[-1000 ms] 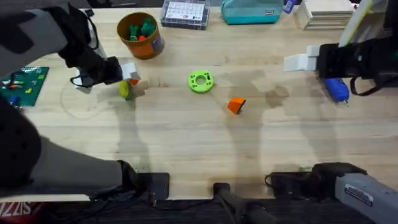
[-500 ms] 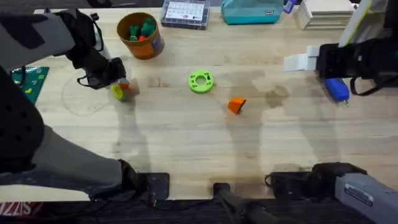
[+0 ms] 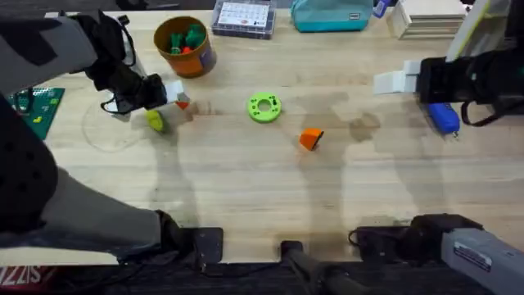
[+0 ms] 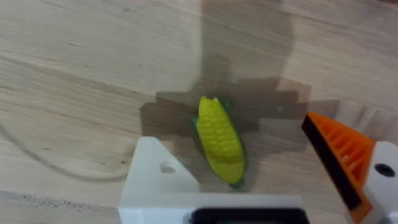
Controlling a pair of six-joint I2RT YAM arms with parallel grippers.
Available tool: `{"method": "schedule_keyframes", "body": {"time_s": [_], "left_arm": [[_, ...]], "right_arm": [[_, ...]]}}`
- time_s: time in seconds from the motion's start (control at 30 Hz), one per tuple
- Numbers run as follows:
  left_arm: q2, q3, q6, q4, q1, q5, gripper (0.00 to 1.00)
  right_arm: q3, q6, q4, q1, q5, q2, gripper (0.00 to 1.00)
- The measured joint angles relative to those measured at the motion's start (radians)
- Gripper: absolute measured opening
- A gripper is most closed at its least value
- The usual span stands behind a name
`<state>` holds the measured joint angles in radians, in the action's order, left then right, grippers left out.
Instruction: Pick up the gripper from the table and insert it into the empty holder that is missing its gripper. Then pick up a screw, insert it into the mounting hole, and use the screwdriver to tighten it. Finally, clean up the table by picking up the vegetable and placing it into the bucket.
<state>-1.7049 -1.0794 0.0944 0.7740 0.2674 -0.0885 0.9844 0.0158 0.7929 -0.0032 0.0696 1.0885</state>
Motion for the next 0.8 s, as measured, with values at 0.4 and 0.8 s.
{"method": "schedule_keyframes", "body": {"time_s": [0.4,0.8], "left_arm": [[0.358,0.097,-0.001,-0.181,-0.134,-0.060,0.990],[0.790,0.707,-0.003,-0.599,-0.276,-0.181,0.990]], "right_arm": [[0.000,0.000,0.000,0.000,0.000,0.000,0.994],[0.000,0.000,0.000,0.000,0.000,0.000,0.994]]}}
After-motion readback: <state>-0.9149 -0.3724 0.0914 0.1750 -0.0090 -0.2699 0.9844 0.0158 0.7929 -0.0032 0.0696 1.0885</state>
